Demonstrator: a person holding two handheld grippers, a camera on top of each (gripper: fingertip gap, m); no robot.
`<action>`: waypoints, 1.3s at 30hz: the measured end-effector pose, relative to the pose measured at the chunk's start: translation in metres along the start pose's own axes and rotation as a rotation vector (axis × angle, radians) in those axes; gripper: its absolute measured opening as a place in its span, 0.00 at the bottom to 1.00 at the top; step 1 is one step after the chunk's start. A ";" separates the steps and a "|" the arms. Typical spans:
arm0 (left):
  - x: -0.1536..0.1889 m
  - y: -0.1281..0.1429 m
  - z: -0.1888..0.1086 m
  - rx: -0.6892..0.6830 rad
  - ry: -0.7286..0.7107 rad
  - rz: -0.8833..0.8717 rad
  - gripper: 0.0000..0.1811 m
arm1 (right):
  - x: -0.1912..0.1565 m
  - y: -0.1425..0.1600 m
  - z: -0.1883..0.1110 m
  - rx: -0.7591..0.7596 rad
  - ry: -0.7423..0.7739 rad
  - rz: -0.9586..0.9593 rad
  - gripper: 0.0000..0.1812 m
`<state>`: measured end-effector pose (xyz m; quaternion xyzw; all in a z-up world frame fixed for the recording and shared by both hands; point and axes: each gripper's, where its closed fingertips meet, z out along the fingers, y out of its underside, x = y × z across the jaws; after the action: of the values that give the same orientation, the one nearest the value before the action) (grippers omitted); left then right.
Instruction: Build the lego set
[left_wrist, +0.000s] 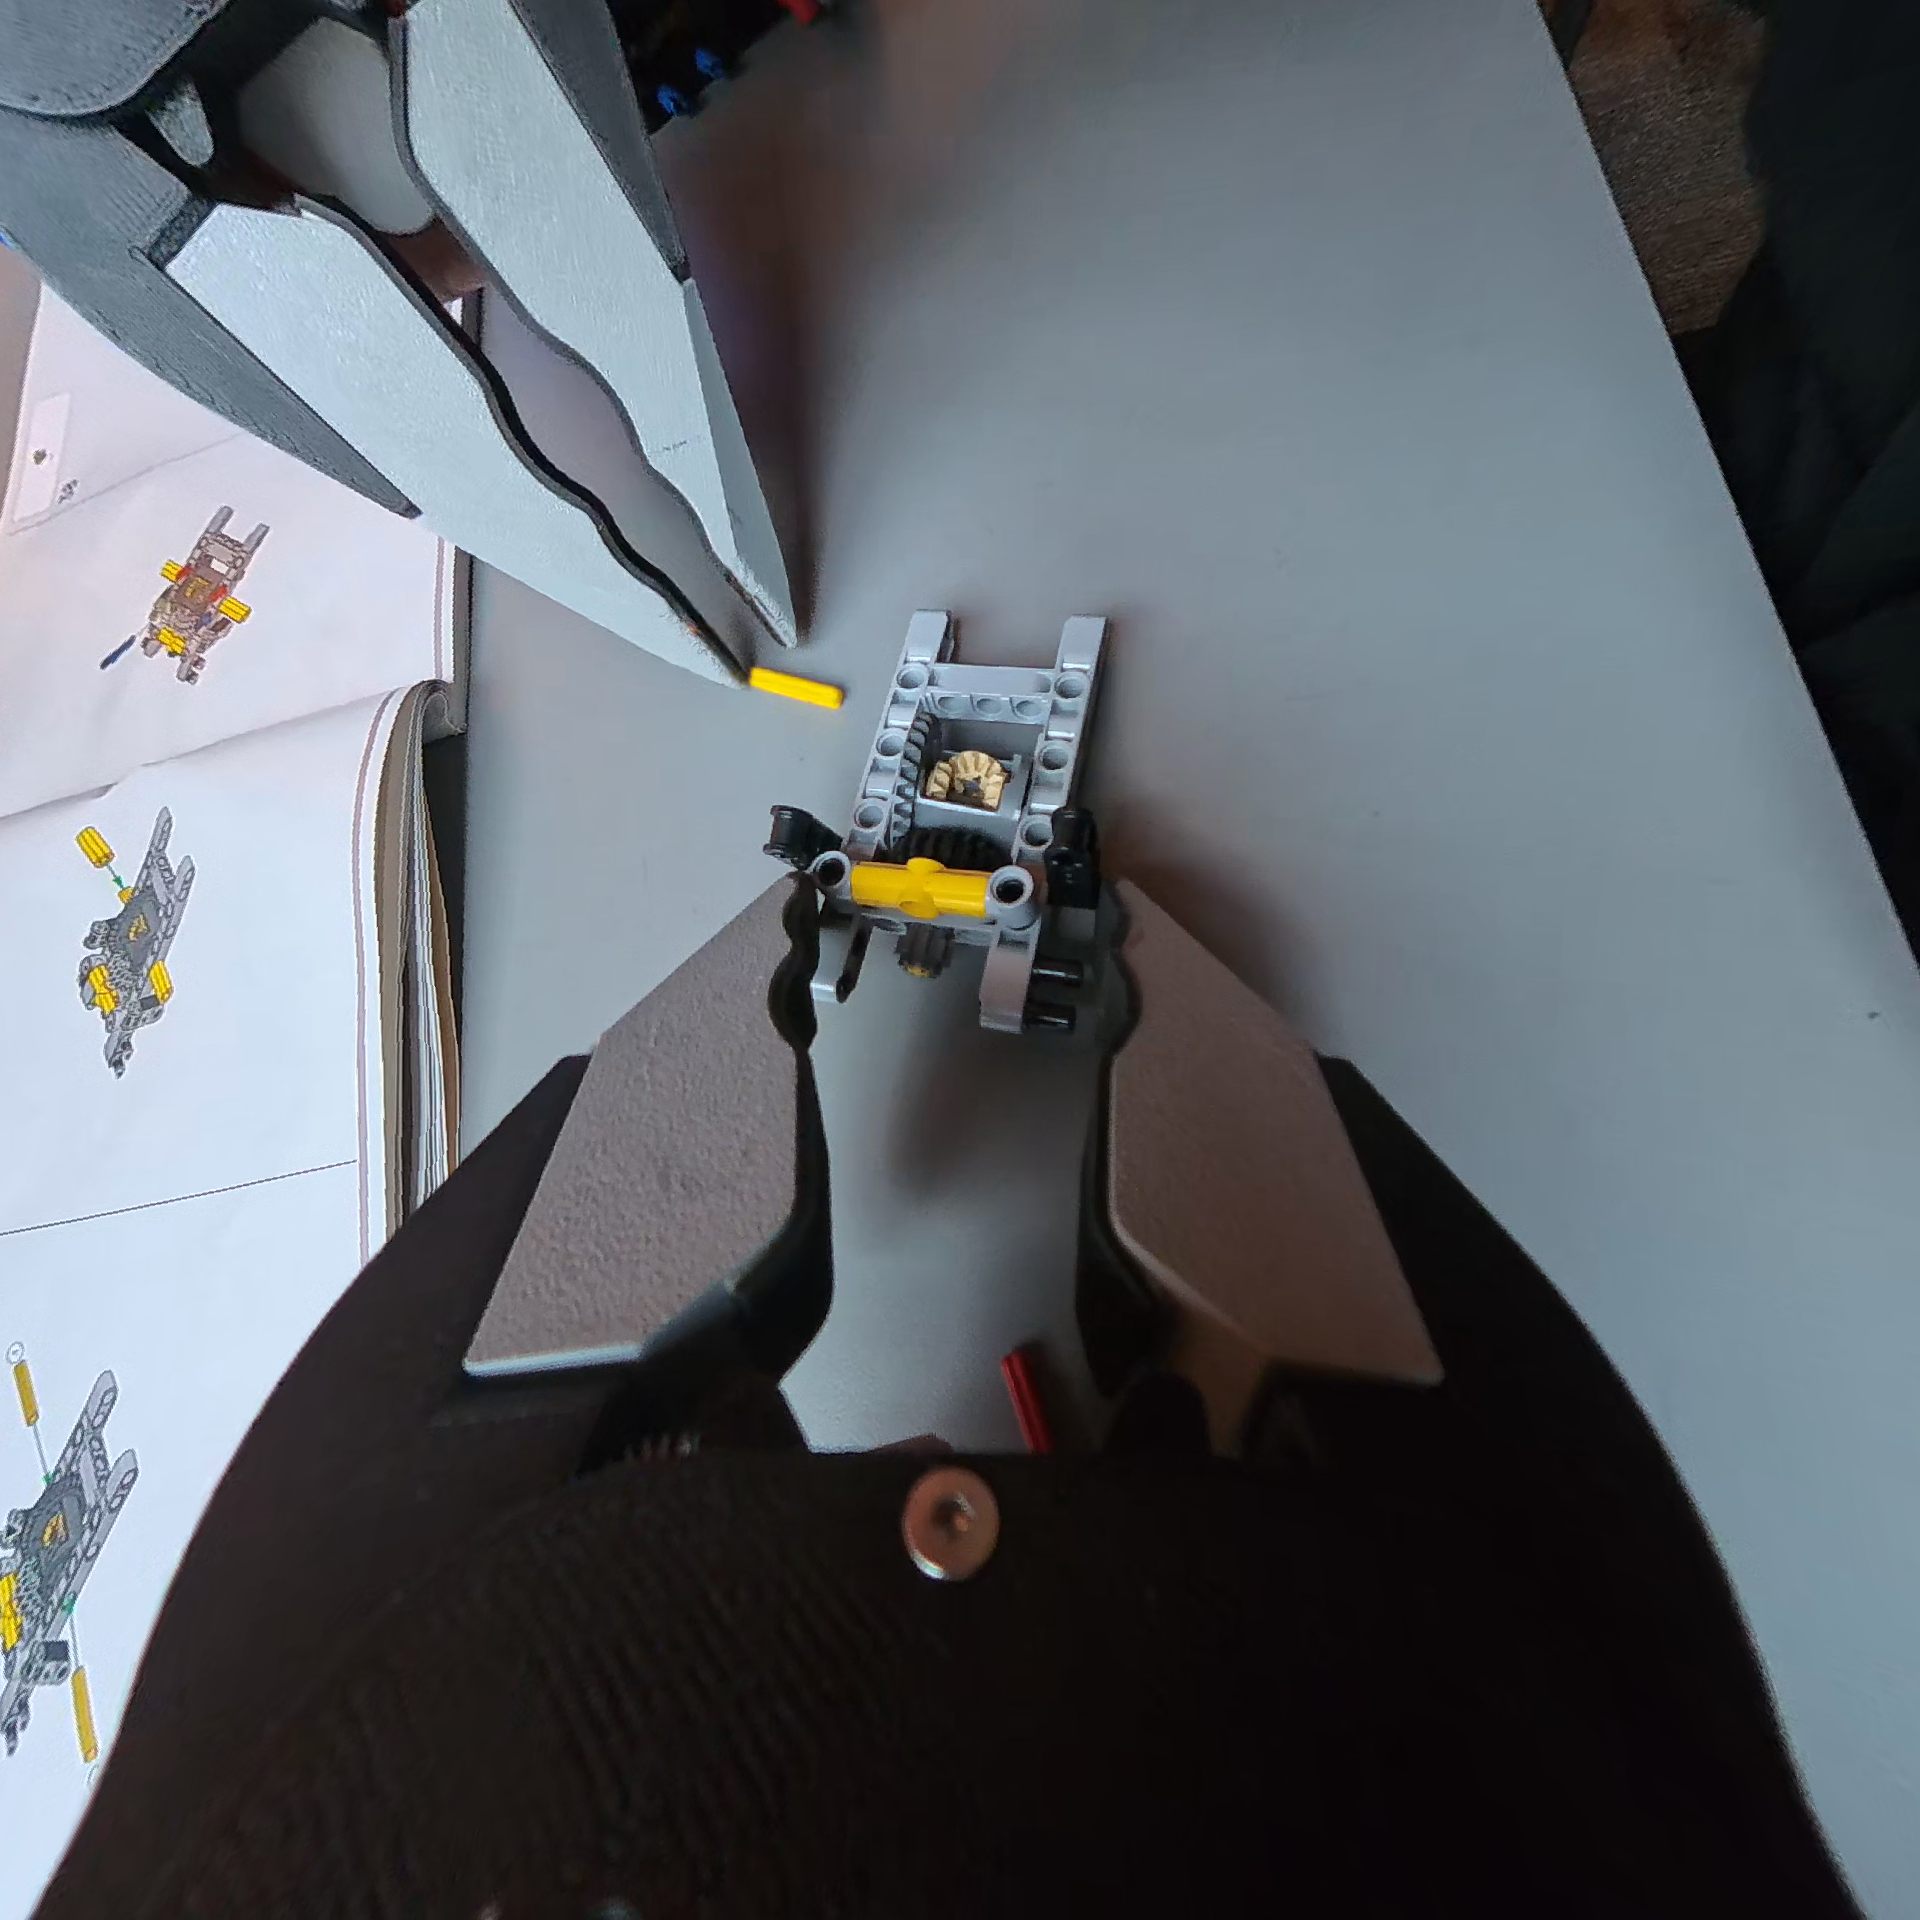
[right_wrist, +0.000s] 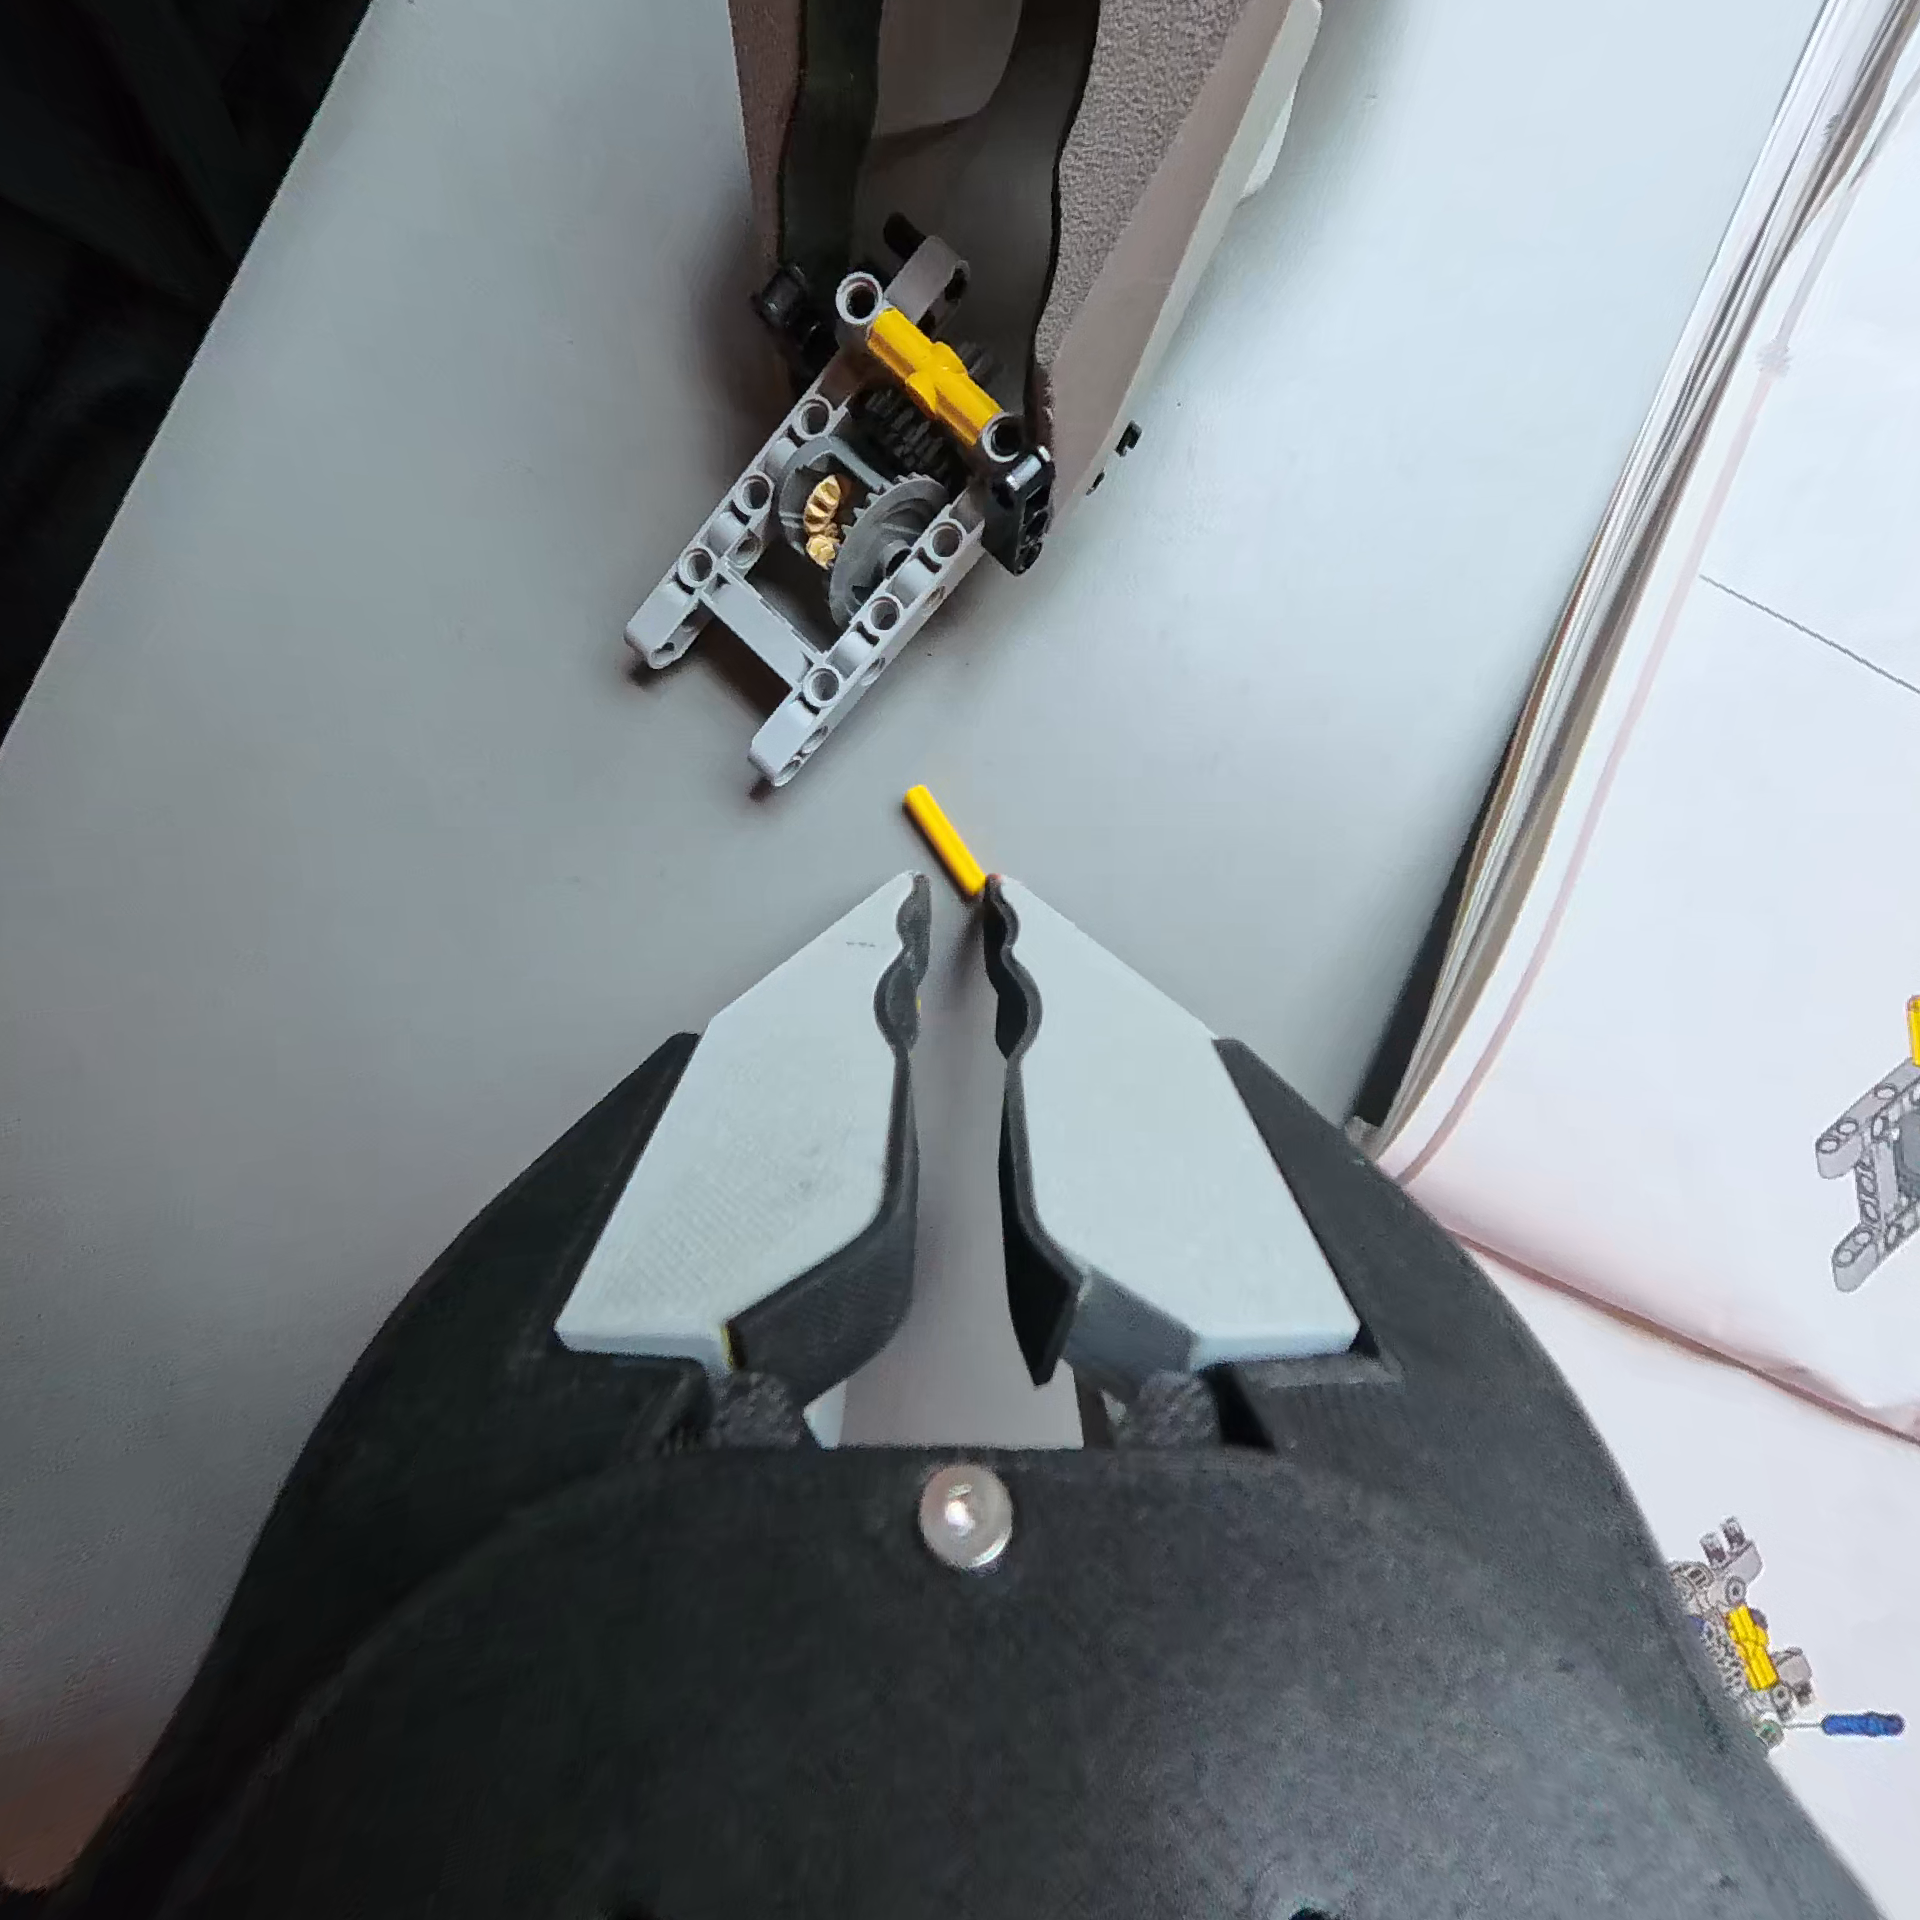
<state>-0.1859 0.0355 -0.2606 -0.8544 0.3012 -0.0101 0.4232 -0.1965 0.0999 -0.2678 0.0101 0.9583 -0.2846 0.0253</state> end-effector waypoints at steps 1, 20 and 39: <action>0.000 0.000 0.000 0.000 0.002 -0.002 0.28 | 0.001 0.000 0.001 -0.001 0.007 -0.004 0.04; 0.000 0.001 0.001 -0.003 0.012 -0.014 0.28 | -0.018 -0.048 0.007 0.248 0.031 0.213 0.07; -0.001 0.001 0.000 -0.005 0.006 -0.017 0.28 | -0.017 -0.055 0.011 0.153 0.090 0.401 0.00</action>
<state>-0.1876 0.0358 -0.2614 -0.8581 0.2950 -0.0153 0.4201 -0.1813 0.0475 -0.2462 0.2148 0.9129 -0.3451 0.0377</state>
